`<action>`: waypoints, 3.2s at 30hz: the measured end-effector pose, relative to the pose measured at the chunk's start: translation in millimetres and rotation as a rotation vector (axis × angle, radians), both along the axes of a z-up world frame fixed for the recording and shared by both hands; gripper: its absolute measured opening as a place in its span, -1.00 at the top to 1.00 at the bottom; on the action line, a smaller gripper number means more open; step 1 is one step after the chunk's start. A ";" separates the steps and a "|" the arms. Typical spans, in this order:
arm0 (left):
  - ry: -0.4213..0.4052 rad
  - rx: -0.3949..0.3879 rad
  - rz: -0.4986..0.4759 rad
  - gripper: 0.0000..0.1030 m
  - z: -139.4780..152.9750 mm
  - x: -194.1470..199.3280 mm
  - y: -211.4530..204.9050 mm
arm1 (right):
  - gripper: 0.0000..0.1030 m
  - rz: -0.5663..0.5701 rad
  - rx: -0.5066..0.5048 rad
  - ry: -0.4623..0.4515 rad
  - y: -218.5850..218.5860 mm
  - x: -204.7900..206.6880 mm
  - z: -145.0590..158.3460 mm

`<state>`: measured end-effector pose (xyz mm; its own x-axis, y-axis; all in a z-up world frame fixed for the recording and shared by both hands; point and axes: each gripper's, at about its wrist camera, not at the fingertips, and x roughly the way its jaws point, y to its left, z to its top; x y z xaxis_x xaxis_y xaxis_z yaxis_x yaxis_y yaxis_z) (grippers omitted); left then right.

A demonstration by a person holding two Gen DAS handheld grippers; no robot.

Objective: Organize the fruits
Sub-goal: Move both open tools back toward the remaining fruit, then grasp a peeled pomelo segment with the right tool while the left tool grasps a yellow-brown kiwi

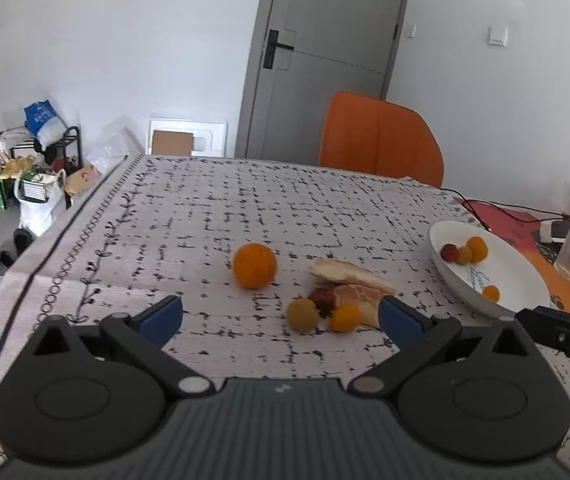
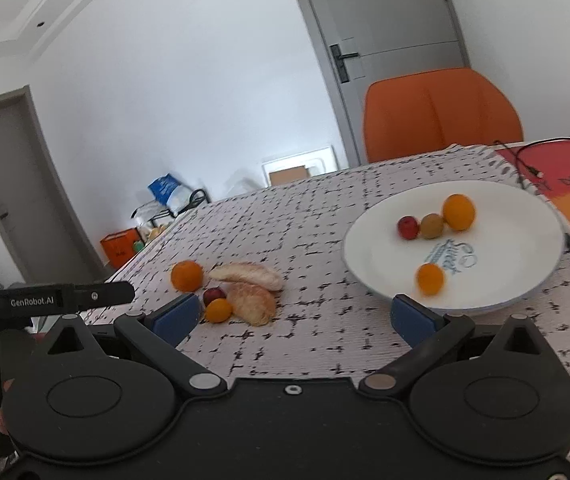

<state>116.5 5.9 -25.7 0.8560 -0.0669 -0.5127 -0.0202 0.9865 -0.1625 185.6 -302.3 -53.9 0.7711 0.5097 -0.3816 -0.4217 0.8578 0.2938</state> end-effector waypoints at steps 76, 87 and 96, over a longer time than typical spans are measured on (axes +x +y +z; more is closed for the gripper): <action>0.105 -0.059 0.043 0.53 -45.2 30.6 26.2 | 0.16 0.215 -0.210 0.082 88.3 83.4 -26.4; 0.097 -0.076 0.039 0.52 -44.3 17.4 33.9 | 0.24 0.243 -0.238 0.065 99.3 56.0 -25.0; 0.081 -0.087 0.053 0.52 -39.2 10.0 44.4 | 0.22 0.214 -0.272 0.050 112.2 61.4 -25.6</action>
<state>126.5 50.3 -64.9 0.8156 -0.0696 -0.5744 -0.0884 0.9661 -0.2427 247.1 -190.1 -79.4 0.6343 0.5322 -0.5607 -0.5915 0.8011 0.0914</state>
